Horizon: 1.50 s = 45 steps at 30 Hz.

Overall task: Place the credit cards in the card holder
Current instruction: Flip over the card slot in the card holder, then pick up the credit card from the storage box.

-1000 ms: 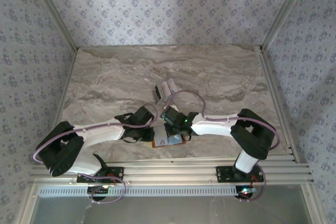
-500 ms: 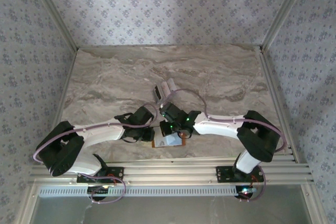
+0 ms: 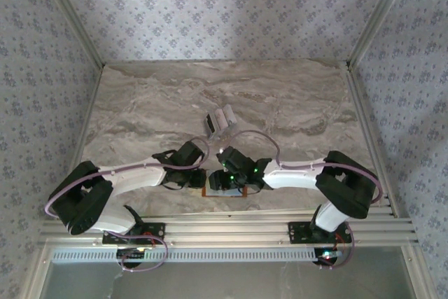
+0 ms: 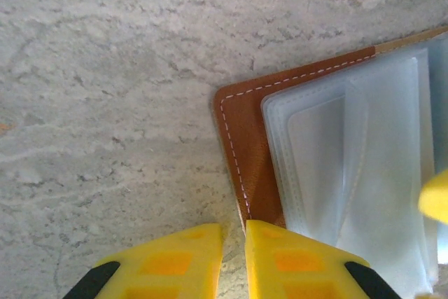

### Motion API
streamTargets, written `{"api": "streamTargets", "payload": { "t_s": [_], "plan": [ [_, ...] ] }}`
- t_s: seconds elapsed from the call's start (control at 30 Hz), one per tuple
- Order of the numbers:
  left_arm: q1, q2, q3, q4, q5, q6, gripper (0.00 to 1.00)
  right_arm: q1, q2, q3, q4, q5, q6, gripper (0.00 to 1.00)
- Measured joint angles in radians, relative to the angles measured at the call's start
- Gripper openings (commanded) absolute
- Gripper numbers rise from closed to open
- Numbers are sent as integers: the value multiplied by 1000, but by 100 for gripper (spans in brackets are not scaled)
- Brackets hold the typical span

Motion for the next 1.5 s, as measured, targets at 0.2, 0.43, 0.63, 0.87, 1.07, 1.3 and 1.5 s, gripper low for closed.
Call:
{"api": "streamTargets", "payload": {
  "t_s": [0.2,0.43,0.63,0.87,1.07,1.3,1.5],
  "plan": [
    [13,-4,-9,13,20,0,18,43,-14,-7,17,10,7,47],
    [22,-42,-47,55,39,-7,20,44,-18,0,-1,55,-20,49],
    [26,-92,-86,81,41,-8,22,44,21,23,-2,62,-35,49],
    [37,-167,-107,73,15,-11,27,39,16,69,-64,89,-72,55],
    [71,-289,-124,35,-23,-15,32,-3,-32,102,-140,123,-116,61],
    [105,-419,-127,-23,-73,-35,42,-105,-60,193,-249,165,-192,69],
    [109,-458,-127,-17,-111,-53,48,-250,-43,336,-307,194,-276,68]
  ]
}}
